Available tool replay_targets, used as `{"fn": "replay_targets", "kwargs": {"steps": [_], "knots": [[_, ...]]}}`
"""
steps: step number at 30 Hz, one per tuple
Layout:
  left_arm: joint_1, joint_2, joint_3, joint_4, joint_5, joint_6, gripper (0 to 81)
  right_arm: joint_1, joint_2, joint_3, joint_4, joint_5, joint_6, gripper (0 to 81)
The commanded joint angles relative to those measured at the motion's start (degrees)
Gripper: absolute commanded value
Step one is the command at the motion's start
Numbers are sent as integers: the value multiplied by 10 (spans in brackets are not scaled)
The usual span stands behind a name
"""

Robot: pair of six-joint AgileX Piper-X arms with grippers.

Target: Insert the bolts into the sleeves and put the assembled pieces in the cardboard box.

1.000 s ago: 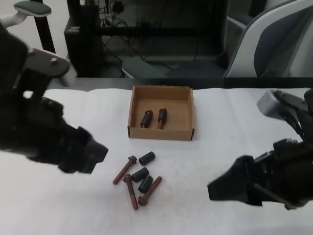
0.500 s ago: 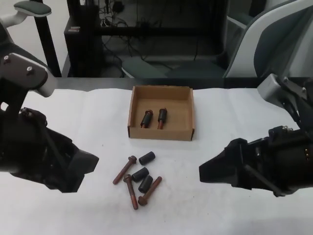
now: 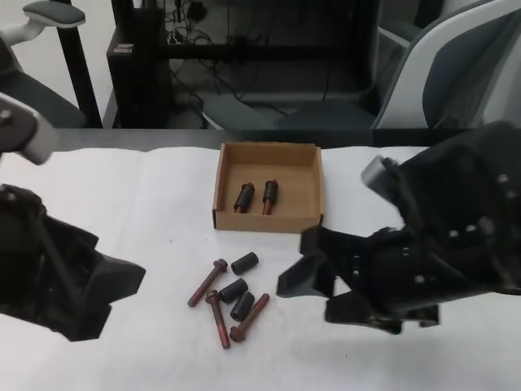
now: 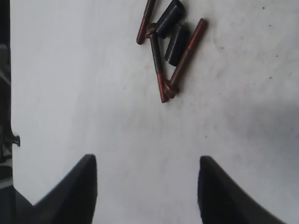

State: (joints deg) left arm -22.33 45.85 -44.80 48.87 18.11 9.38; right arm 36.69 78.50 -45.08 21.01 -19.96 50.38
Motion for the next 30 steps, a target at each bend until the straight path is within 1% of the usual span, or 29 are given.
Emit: {"fn": "replay_targets", "kwargs": {"steps": [1, 7, 8, 9, 10, 11, 12, 13, 20, 24, 29, 30], "knots": [[-1, -26, 0, -2, 0, 1, 559, 7, 38, -5, -41, -10, 49, 624], [-1, -55, 0, -2, 0, 1, 559, 35, 108, -40, -37, -10, 97, 622], [-1, -58, 0, -2, 0, 1, 559, 40, 120, -52, -37, -10, 102, 595], [-1, -60, 0, -2, 0, 1, 559, 45, 131, -64, -37, -10, 102, 546], [-1, -64, 0, -2, 0, 1, 559, 47, 140, -75, -37, -10, 102, 494], [-1, -67, 0, -2, 0, 1, 559, 50, 155, -92, -37, -10, 102, 421], [-1, -71, 0, -2, 0, 1, 559, 50, 164, -103, -37, -10, 102, 388], [-1, -74, 0, -2, 0, 1, 559, 50, 175, -116, -37, -10, 102, 377], [-1, -96, 0, -2, 0, 1, 559, 44, 231, -180, 45, -10, 102, 378], [-1, -104, 0, -2, 0, 1, 559, 44, 245, -189, 89, -10, 102, 378], [-1, -112, -1, -2, 0, 1, 559, 44, 246, -189, 96, 5, 111, 378], [-1, -112, -1, -2, 0, 1, 559, 44, 246, -189, 96, 8, 117, 388]]}}
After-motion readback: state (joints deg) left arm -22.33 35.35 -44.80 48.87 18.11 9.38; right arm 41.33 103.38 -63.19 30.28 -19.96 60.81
